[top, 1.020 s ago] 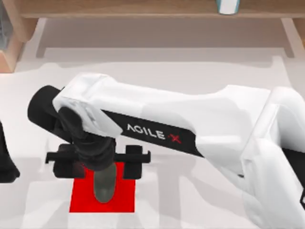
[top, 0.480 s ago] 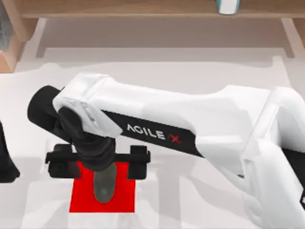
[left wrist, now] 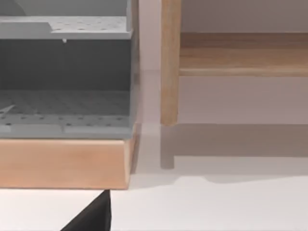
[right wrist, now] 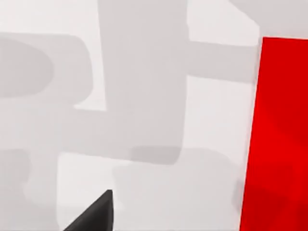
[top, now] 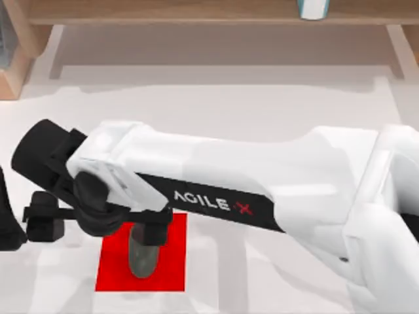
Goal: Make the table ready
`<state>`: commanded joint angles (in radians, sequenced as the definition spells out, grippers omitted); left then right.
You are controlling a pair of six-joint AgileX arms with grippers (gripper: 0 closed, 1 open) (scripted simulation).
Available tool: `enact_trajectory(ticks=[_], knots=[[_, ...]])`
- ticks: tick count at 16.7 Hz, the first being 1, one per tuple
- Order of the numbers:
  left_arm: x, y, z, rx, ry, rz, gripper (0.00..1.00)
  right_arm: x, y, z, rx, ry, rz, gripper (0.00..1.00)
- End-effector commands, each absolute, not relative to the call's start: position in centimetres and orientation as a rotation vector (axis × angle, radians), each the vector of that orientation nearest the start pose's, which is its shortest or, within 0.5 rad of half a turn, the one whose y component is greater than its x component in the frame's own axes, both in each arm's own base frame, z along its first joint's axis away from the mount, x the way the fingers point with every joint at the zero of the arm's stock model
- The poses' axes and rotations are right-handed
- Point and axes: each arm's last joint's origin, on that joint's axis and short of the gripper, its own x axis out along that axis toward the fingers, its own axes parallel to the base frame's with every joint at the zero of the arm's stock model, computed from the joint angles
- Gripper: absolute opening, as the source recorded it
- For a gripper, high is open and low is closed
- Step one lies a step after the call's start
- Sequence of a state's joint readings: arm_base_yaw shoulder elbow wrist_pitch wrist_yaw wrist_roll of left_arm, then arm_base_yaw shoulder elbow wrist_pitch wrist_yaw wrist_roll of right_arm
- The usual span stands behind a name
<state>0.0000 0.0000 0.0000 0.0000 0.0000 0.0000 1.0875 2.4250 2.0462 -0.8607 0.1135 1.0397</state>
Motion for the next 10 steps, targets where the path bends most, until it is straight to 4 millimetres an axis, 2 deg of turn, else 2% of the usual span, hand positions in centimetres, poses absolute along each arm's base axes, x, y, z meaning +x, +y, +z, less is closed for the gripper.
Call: enact_trajectory(ticks=[6,10], knots=[[10.6,-0.1,16.0,0.000,0.000,0.000,1.00,23.7,46.1,12.9,0.385,1.030,0.467,1.00],[10.6,-0.1,16.0,0.000,0.000,0.000,1.00,24.6,45.1,13.3,0.581,0.809,0.611,1.00]])
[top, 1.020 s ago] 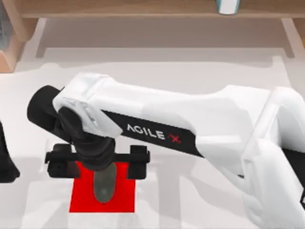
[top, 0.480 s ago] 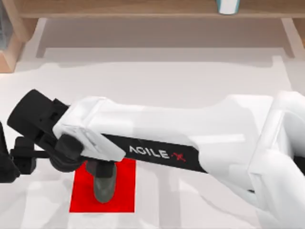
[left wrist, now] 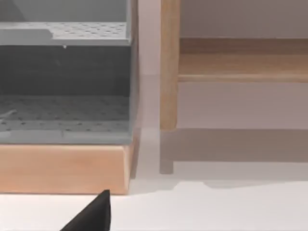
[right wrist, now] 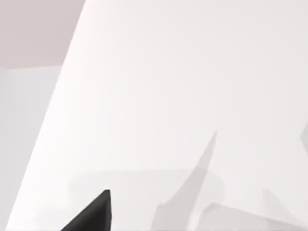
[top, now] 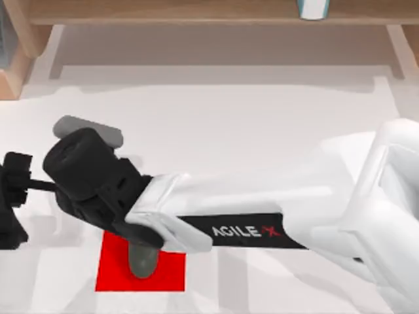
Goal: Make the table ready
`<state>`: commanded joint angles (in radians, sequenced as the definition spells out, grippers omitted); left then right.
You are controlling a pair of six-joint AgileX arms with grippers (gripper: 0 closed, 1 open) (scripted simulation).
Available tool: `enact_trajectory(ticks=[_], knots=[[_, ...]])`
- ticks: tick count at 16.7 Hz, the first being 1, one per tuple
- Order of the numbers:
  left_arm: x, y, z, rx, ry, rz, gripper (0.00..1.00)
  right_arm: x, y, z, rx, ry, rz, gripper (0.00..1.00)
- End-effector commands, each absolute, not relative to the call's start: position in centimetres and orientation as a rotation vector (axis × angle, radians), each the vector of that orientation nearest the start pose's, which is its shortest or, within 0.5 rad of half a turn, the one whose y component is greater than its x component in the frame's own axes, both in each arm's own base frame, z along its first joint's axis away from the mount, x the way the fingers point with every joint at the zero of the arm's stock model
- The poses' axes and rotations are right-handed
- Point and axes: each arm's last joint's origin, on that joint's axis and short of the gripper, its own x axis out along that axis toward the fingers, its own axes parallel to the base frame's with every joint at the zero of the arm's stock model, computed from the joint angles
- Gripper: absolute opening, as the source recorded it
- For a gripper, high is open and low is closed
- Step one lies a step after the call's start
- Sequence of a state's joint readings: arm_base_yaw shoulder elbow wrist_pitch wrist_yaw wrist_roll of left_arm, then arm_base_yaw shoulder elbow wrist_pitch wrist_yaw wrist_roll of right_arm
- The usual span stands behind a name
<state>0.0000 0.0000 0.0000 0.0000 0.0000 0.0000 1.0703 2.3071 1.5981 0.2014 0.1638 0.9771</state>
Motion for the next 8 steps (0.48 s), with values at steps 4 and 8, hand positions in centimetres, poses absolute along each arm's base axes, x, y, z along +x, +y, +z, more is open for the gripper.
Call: enact_trajectory(ticks=[4,8], knots=[[10.6,-0.1,16.0,0.000,0.000,0.000,1.00,26.6,41.6,14.4,0.790,0.584,0.714,1.00],[10.6,-0.1,16.0,0.000,0.000,0.000,1.00,29.5,35.1,14.8,0.959,0.400,0.756,1.00]])
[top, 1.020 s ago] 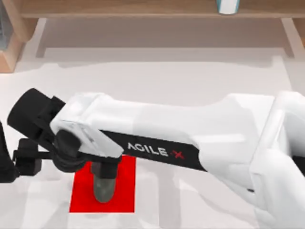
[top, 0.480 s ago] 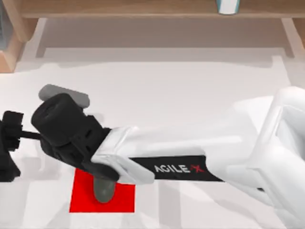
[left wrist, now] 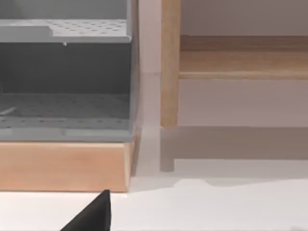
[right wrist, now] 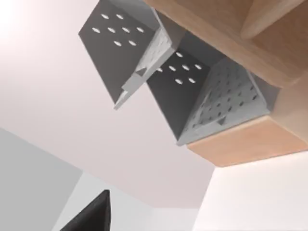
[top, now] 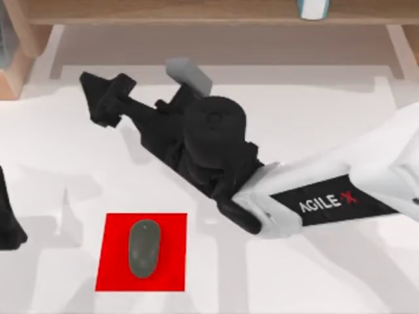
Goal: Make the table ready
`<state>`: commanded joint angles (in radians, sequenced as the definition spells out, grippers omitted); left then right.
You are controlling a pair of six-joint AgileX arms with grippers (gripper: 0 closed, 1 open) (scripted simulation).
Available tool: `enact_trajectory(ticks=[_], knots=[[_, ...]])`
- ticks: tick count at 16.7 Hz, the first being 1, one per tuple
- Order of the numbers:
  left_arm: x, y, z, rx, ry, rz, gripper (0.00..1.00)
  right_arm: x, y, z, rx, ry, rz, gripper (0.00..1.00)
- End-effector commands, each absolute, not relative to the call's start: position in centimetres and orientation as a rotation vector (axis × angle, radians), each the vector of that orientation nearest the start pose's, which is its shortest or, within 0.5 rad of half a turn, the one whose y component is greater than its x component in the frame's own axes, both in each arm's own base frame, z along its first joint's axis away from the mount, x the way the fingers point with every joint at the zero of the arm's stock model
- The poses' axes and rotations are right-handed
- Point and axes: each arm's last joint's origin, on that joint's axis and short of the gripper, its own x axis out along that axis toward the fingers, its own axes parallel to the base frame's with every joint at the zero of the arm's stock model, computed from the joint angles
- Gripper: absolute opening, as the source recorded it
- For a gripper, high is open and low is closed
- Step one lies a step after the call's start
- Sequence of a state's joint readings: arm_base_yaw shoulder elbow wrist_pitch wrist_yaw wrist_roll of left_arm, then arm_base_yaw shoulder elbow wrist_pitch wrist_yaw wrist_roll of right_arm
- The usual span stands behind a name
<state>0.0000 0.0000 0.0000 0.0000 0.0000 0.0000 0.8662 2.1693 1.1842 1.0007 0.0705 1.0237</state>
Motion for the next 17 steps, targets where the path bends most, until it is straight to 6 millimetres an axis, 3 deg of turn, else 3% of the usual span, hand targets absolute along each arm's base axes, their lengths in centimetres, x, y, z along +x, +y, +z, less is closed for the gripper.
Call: enact_trajectory(ticks=[5,9,13,17], knots=[[10.6,-0.1,16.0,0.000,0.000,0.000,1.00,32.5,23.8,13.0,1.087,0.299,0.712,1.00],[10.6,-0.1,16.0,0.000,0.000,0.000,1.00,32.8,13.2,10.5,1.176,0.323,0.589,1.00],[10.6,-0.1,16.0,0.000,0.000,0.000,1.00,30.8,3.6,9.0,1.296,0.345,0.439,1.00],[10.6,-0.1,16.0,0.000,0.000,0.000,1.00,26.6,-4.7,7.8,1.459,0.340,0.254,1.00]])
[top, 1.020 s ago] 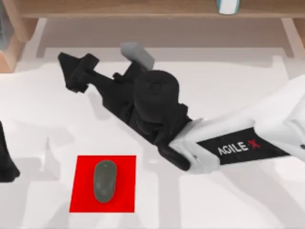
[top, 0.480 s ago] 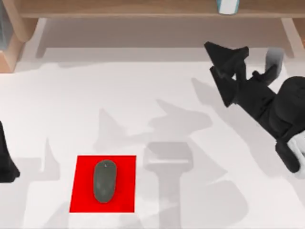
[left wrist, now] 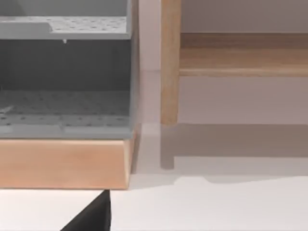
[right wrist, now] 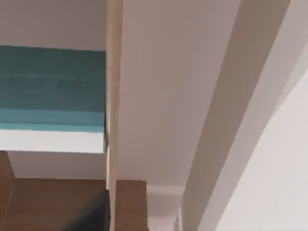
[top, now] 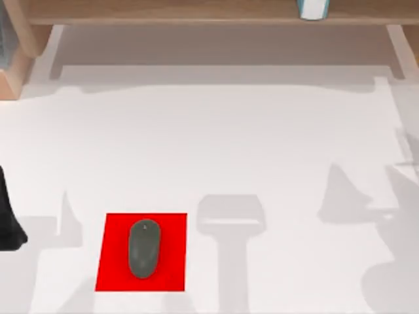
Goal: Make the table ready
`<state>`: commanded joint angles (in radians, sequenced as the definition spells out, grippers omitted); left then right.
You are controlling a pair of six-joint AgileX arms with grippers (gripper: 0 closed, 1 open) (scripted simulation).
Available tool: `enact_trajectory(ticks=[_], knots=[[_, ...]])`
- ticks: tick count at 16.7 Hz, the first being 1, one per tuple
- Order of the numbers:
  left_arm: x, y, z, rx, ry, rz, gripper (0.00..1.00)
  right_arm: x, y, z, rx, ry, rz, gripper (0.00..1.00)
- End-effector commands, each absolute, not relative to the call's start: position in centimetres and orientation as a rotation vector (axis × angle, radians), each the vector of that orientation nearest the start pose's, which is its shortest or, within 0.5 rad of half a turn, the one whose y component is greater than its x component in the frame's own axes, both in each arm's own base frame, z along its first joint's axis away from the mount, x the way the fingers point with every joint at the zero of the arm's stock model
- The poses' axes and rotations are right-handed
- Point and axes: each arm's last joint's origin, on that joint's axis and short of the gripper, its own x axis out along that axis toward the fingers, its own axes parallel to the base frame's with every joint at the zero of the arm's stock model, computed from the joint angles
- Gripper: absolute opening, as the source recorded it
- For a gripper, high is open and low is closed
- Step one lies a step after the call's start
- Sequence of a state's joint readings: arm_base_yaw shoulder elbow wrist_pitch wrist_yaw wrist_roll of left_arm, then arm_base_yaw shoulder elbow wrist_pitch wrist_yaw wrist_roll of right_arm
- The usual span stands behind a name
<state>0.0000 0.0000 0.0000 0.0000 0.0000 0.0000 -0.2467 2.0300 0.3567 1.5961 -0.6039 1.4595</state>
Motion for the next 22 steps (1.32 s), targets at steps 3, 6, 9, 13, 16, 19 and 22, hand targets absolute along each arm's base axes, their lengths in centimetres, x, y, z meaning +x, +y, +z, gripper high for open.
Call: enact_trajectory(ticks=[3,6,9,13,16,19,22], knots=[[10.6,-0.1,16.0,0.000,0.000,0.000,1.00,23.7,-9.9,7.5,1.571,0.267,0.119,1.00],[10.6,-0.1,16.0,0.000,0.000,0.000,1.00,22.3,-14.4,8.0,1.612,0.135,0.023,1.00],[10.6,-0.1,16.0,0.000,0.000,0.000,1.00,22.3,-17.6,9.4,1.578,0.010,-0.005,1.00],[10.6,-0.1,16.0,0.000,0.000,0.000,1.00,22.3,-18.0,9.6,1.571,-0.008,-0.008,1.00],[10.6,-0.1,16.0,0.000,0.000,0.000,1.00,22.3,-17.9,9.5,1.573,-0.004,-0.008,1.00],[10.6,-0.1,16.0,0.000,0.000,0.000,1.00,23.3,-18.0,9.6,1.571,-0.008,-0.008,1.00],[10.6,-0.1,16.0,0.000,0.000,0.000,1.00,24.7,-18.0,9.6,1.571,-0.008,-0.008,1.00]])
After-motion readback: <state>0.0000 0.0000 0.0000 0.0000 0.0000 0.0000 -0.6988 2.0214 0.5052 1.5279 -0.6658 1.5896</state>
